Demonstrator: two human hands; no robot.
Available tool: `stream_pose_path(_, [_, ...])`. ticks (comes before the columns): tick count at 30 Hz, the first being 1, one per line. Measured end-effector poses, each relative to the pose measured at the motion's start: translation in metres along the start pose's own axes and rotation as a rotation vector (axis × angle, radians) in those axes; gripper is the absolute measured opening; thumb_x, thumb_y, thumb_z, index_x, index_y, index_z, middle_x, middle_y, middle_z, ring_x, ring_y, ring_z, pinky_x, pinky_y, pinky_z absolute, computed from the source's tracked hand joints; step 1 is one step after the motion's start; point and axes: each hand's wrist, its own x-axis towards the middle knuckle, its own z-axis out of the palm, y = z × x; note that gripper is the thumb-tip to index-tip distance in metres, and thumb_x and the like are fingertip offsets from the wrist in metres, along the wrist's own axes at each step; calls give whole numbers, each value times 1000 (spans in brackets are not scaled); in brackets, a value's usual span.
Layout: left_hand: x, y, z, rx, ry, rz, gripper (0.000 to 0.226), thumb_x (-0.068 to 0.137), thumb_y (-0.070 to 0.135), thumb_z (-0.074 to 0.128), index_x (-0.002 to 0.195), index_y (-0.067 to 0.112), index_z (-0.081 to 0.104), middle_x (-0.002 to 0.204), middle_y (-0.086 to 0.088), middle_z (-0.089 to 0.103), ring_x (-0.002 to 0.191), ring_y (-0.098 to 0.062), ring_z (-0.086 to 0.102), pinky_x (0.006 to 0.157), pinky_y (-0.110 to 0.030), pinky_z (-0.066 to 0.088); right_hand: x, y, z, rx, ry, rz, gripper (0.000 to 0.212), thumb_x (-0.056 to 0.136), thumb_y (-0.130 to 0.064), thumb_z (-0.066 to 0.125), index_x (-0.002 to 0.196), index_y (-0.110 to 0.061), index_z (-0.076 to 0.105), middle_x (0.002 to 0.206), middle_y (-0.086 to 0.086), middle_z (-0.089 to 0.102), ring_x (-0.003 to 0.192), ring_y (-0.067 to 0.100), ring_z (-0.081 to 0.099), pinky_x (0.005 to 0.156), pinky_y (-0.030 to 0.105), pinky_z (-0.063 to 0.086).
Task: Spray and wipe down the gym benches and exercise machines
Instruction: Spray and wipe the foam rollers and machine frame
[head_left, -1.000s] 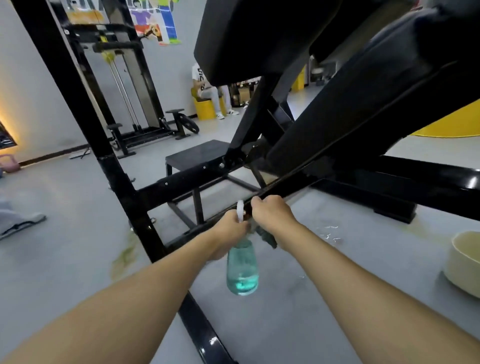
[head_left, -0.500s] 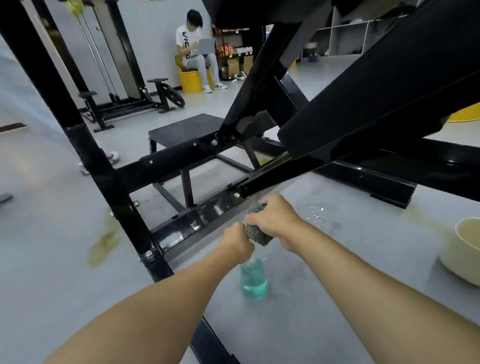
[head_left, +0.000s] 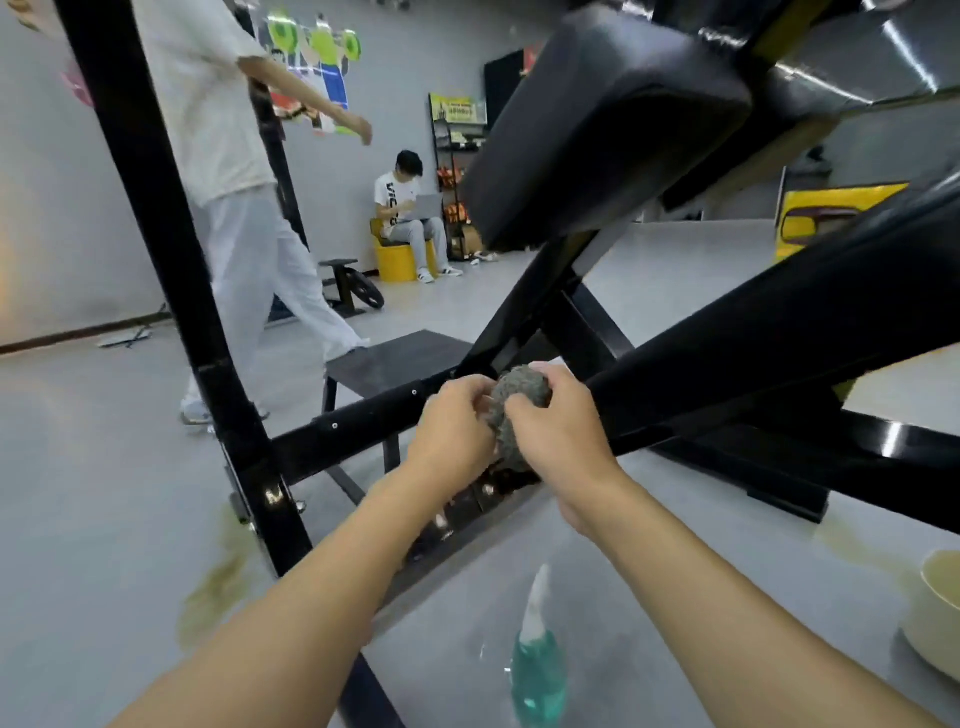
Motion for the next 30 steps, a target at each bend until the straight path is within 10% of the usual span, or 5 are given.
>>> stream_pose_path(3, [9,50,-37,68,90,165,36,92,0,49,120,17,63,106,7,66,97,-11,63,74,-18,45,4,-36,-7,117,215,-163,33,95,-16,61,124,-17,45,116,3,57,103,14,59,80,21,53])
stream_pose_path(10, [21,159,-101,369,454,452,13,91,6,48,99,16,50,89,2,48,83,-22,46,68,-32,33,4,-96,-24,457,560,-401,30,95,-21,64,124,-24,58,126,-3,45,108,6,54,90,6,46])
stream_pose_path(15, [37,208,-110,427,163,544,40,108,25,33,144,32,46,128,2,50,103,6,30,81,9,16,16,-107,-35,619,631,-424,35,94,-15,65,127,-26,61,123,-4,53,106,3,57,89,3,42])
stream_pose_path(21, [46,212,-109,528,155,508,37,106,33,31,138,43,48,112,5,51,102,-20,52,85,-33,42,45,-109,-47,628,823,-448,20,92,-12,66,108,-21,59,112,3,53,97,9,56,89,25,48])
stream_pose_path(30, [54,219,-110,715,123,464,46,103,42,19,146,54,32,106,9,41,99,-18,51,89,-40,46,113,-137,-70,989,1063,-253,29,96,0,51,119,-7,67,114,3,45,86,-1,54,95,26,51])
